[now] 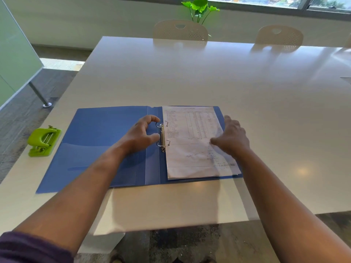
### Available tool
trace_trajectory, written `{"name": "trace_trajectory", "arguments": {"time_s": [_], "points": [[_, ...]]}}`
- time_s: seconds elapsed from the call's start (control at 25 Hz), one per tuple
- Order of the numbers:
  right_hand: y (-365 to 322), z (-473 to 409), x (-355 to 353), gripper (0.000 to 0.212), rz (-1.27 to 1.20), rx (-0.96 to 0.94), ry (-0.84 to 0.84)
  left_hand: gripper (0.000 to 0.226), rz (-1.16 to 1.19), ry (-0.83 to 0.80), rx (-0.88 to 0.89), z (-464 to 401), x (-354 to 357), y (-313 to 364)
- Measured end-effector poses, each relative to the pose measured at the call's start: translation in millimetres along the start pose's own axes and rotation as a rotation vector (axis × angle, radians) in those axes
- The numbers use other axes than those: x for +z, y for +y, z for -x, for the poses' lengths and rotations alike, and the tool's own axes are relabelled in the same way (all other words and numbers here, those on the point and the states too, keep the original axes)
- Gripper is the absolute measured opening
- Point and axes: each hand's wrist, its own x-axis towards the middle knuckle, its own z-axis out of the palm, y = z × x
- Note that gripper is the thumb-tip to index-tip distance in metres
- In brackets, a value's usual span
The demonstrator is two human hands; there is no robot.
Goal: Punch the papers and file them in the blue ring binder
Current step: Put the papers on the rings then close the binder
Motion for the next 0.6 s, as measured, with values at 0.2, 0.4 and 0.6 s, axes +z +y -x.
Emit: {"name": "trace_trajectory", "arguments": {"time_s": [0.2, 0.4, 0.6], "points": [[-34.3, 26.6, 22.0, 0.060, -0.123, -0.354, -0.023, 0.049, -0.076, -0.169, 0.066, 8.8, -7.5, -9.0], [-58.4, 41.4, 51.9, 0.045, -0.127, -0.509, -0.035, 0.014, -0.203, -0.141, 0.152, 4.0, -0.3, -18.0], [-68.2, 35.1, 62.0, 0.022, -0.195, -0.490, 0.020, 0.011, -0.212, -0.127, 0.166, -5.5, 6.5, -15.1]]}}
